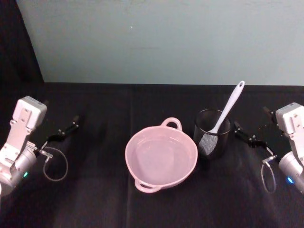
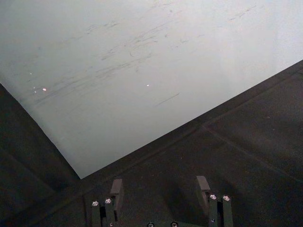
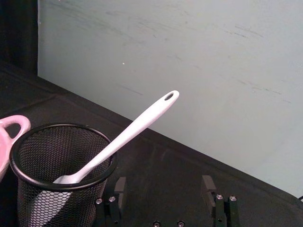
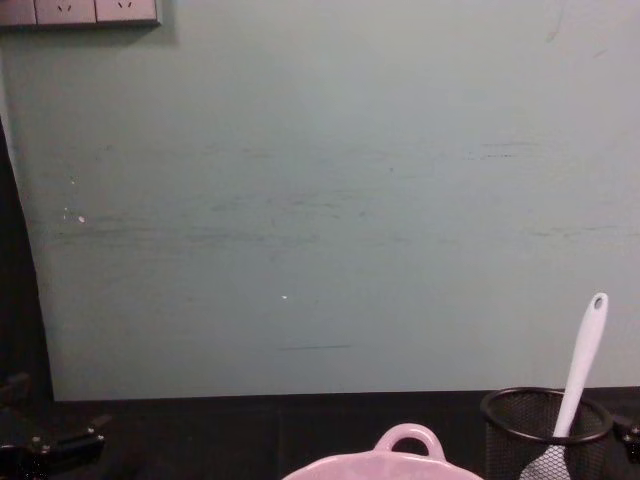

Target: Use the one hand to pick up the spoon and stir the clear water in the bowl.

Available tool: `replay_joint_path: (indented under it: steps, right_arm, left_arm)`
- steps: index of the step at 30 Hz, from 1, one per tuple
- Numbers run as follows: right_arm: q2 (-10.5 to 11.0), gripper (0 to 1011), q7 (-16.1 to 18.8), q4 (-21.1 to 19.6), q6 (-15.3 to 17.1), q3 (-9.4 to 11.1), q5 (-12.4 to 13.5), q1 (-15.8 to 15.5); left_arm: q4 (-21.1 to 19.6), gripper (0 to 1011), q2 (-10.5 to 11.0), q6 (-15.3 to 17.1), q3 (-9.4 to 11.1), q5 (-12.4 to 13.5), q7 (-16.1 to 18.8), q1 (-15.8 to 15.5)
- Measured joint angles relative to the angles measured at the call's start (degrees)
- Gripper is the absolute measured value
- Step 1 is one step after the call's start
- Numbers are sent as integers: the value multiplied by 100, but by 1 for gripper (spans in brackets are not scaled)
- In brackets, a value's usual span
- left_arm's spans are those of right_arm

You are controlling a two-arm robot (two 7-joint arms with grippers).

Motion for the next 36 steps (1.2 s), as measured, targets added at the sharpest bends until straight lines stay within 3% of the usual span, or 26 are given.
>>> replay_joint_path:
  steps: [36]
  right_arm:
    - [0, 1002, 0, 0, 0, 0, 0, 0]
  left_arm:
    - [0, 1005, 0, 0, 0, 0, 0, 0]
